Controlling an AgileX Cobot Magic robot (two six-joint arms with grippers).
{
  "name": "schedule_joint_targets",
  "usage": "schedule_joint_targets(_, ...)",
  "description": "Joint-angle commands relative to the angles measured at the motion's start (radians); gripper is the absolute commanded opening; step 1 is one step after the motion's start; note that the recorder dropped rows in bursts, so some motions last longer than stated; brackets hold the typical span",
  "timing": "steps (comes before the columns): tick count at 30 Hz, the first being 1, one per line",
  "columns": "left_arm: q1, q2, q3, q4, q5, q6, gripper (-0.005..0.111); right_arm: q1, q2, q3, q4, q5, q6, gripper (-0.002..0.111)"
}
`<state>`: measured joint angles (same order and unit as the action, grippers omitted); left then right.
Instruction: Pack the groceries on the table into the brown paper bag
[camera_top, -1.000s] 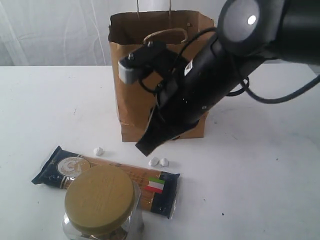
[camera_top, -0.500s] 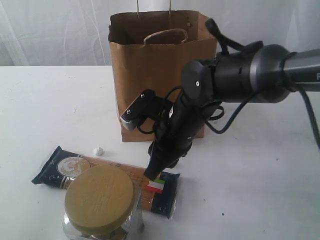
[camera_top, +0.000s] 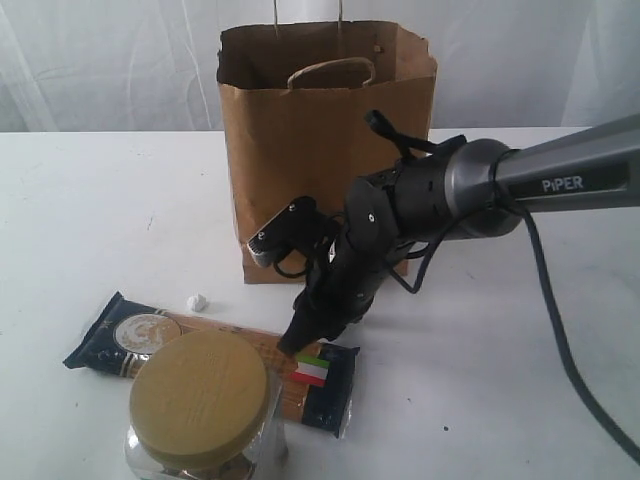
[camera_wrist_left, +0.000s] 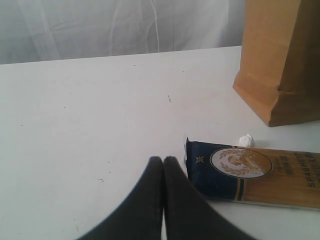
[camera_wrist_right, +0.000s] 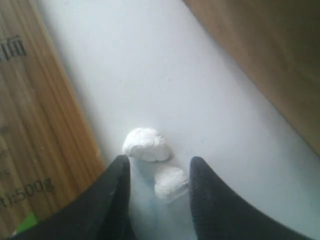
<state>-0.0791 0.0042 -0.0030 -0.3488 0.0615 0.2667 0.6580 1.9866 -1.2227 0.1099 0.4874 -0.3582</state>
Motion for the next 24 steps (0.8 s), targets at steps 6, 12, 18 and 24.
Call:
schedule_joint_targets(6, -0.005, -0.004, 0.003, -0.01, -0.001, 0.002, 0.0, -0.002, 0.011, 0.003, -0.021, 0.0, 0.077, 0.033)
schedule_joint_targets(12, -0.005, -0.004, 0.003, -0.01, -0.001, 0.002, 0.0, -0.002, 0.007, 0.003, -0.021, 0.017, 0.121, 0.004)
schedule_joint_targets(18, -0.005, -0.004, 0.003, -0.01, -0.001, 0.002, 0.0, -0.002, -0.028, 0.001, -0.021, 0.109, 0.121, 0.0)
schedule_joint_targets(24, -0.005, -0.004, 0.003, -0.01, -0.001, 0.002, 0.0, -0.002, -0.103, 0.001, -0.021, 0.204, 0.123, 0.0)
